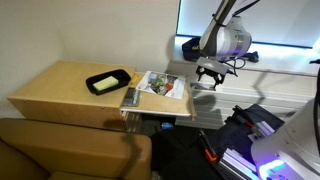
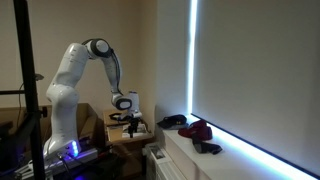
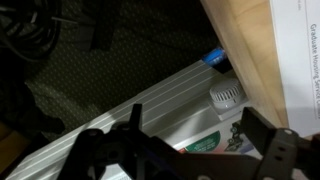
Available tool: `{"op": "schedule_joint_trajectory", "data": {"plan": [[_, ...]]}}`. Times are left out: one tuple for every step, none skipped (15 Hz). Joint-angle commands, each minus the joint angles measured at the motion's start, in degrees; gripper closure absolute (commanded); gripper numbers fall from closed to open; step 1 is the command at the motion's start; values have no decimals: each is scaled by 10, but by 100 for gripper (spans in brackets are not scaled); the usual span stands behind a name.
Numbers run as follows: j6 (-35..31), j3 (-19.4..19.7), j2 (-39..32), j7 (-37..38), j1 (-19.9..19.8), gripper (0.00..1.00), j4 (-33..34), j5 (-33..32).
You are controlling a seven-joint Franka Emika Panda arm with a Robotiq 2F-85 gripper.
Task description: Close the sliding tray
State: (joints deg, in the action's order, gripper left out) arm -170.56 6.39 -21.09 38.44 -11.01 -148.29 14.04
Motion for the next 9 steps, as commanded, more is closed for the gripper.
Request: {"op": "schedule_joint_trajectory", "data": {"plan": [[24,-19,-70,-19,-10,0,45,69],[27,-1,-81,-11,2,0,50,70],[24,1,-89,-11,2,0,52,78],[12,0,-69,-15,14,0,34,78],[11,4,-80,-15,13,0,40,81],[11,7,-88,-14,12,0,43,82],[11,8,-91,-14,12,0,46,82],[11,8,-92,-14,12,0,47,83],[16,28,-122,5,31,0,66,76]]}}
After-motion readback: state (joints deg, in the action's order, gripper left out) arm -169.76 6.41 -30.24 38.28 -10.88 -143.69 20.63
